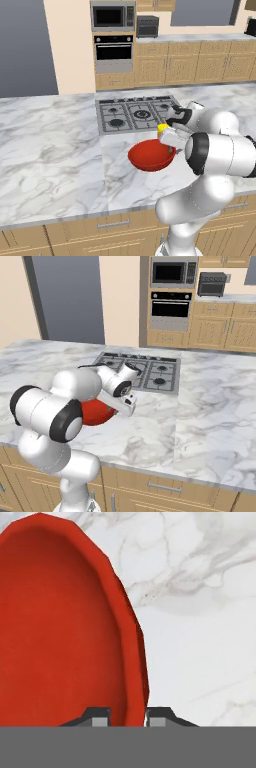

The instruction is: Pick the cup and bowl from the counter and place them on the counter next to the sink.

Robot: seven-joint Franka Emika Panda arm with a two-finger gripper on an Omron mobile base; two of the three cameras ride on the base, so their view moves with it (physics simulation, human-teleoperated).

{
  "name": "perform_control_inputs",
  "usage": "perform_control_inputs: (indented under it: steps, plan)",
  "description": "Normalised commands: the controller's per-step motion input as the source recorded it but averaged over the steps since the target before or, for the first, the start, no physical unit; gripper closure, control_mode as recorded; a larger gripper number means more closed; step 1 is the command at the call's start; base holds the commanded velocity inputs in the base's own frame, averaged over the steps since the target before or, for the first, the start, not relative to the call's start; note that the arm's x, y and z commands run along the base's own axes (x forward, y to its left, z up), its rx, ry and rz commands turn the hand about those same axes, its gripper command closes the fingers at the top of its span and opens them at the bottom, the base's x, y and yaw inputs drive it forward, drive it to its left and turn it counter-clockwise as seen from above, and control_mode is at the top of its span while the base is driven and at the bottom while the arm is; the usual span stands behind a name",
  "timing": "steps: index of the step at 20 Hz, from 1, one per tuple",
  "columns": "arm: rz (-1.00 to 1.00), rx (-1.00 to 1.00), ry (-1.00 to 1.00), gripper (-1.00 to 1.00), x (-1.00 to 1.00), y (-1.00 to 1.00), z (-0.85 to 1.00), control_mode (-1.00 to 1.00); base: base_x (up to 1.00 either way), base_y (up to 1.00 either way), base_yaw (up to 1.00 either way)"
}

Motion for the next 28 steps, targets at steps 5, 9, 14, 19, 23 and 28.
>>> perform_control_inputs:
  steps: [5, 9, 14, 19, 23, 28]
  plan:
    - [0.00, 0.17, -0.01, 1.00, -0.06, 0.00, 0.41, -1.00, 0.00, 0.00, 0.00]
    - [0.01, 0.18, -0.01, 1.00, -0.07, 0.00, 0.46, -1.00, 0.00, 0.00, 0.00]
    - [0.02, 0.17, -0.02, 1.00, -0.27, 0.00, 0.54, -1.00, 0.00, 0.00, 0.00]
    - [0.03, 0.08, -0.07, 1.00, -0.55, 0.00, 0.69, -1.00, 0.00, 0.00, 0.00]
    - [0.00, 0.00, -0.09, 1.00, -0.64, 0.00, 0.64, -1.00, 0.00, 0.00, 0.00]
    - [0.00, 0.00, -0.01, 1.00, -0.43, 0.02, 0.25, -1.00, 0.00, 0.00, 0.00]
